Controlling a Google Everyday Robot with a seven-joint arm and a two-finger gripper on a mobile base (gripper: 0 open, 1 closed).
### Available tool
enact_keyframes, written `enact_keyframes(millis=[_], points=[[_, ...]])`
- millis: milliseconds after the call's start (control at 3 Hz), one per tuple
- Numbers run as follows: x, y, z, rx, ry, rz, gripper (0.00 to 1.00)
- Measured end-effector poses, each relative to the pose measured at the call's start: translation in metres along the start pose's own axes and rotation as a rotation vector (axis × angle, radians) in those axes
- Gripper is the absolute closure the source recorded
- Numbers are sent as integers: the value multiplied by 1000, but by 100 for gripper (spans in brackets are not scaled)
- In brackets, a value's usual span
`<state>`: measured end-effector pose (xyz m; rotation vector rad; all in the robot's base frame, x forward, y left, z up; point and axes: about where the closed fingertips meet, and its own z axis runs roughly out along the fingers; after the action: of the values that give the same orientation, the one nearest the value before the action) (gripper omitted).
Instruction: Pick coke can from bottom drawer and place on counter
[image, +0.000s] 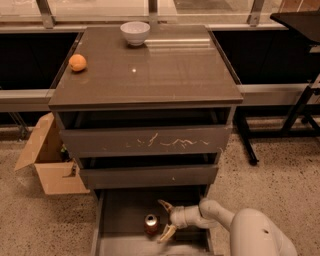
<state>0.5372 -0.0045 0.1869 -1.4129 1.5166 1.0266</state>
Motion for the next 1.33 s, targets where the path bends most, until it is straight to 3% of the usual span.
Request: enact_keyframes(millis=[333, 667, 1333], points=[[-1, -2, 10, -3, -8, -3, 0], [-2, -4, 18, -7, -17, -10, 18], [-3, -3, 20, -8, -20, -11, 65]])
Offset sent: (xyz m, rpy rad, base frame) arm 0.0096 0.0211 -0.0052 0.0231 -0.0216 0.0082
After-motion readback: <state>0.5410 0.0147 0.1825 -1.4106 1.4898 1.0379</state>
